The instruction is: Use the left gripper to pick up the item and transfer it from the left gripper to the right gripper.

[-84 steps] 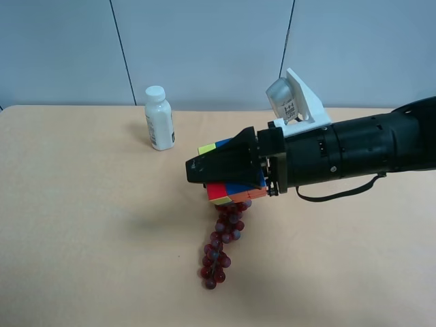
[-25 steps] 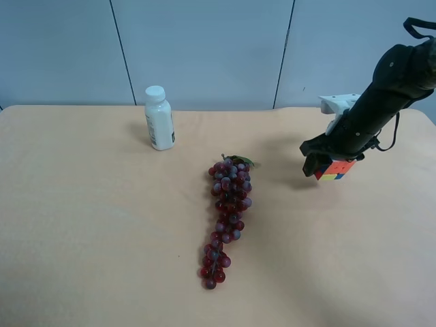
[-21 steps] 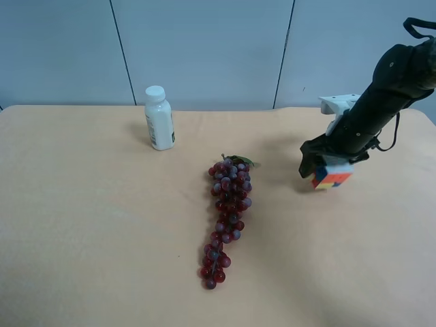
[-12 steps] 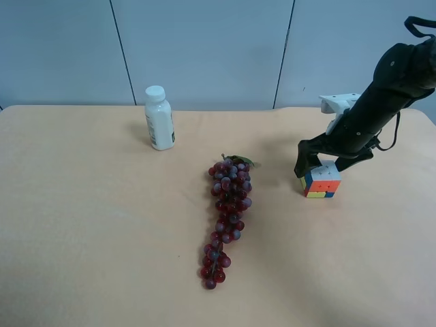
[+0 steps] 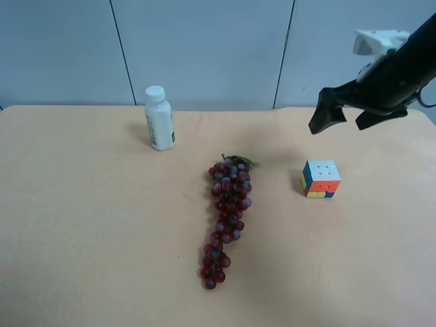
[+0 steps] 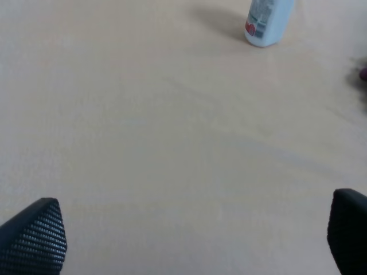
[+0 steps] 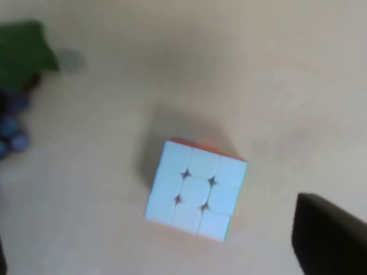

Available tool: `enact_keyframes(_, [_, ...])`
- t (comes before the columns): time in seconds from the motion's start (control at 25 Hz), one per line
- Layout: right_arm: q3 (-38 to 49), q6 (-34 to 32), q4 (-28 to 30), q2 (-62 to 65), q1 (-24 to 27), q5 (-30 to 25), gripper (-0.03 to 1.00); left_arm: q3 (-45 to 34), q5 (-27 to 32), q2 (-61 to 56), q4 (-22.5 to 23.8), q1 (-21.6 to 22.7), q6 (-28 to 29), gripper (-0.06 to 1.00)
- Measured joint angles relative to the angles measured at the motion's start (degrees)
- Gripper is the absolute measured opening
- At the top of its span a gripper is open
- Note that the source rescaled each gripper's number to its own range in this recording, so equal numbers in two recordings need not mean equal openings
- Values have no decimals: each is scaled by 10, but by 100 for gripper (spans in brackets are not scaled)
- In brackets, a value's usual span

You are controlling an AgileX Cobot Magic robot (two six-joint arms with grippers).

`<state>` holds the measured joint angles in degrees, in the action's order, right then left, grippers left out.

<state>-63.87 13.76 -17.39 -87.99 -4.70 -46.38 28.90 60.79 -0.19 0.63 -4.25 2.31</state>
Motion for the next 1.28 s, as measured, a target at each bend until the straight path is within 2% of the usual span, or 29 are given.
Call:
enact_keyframes(0.6, [0,-20,30,261,0,-217,98,0,0,0,0,0,0,81])
enact_keyframes(0.92, [32,-57,55,417,0,-228,98,0,0,0,0,0,0,81])
enact_keyframes(1.28, [214,-70,71,636,0,-234,98,0,0,0,0,0,-1,81])
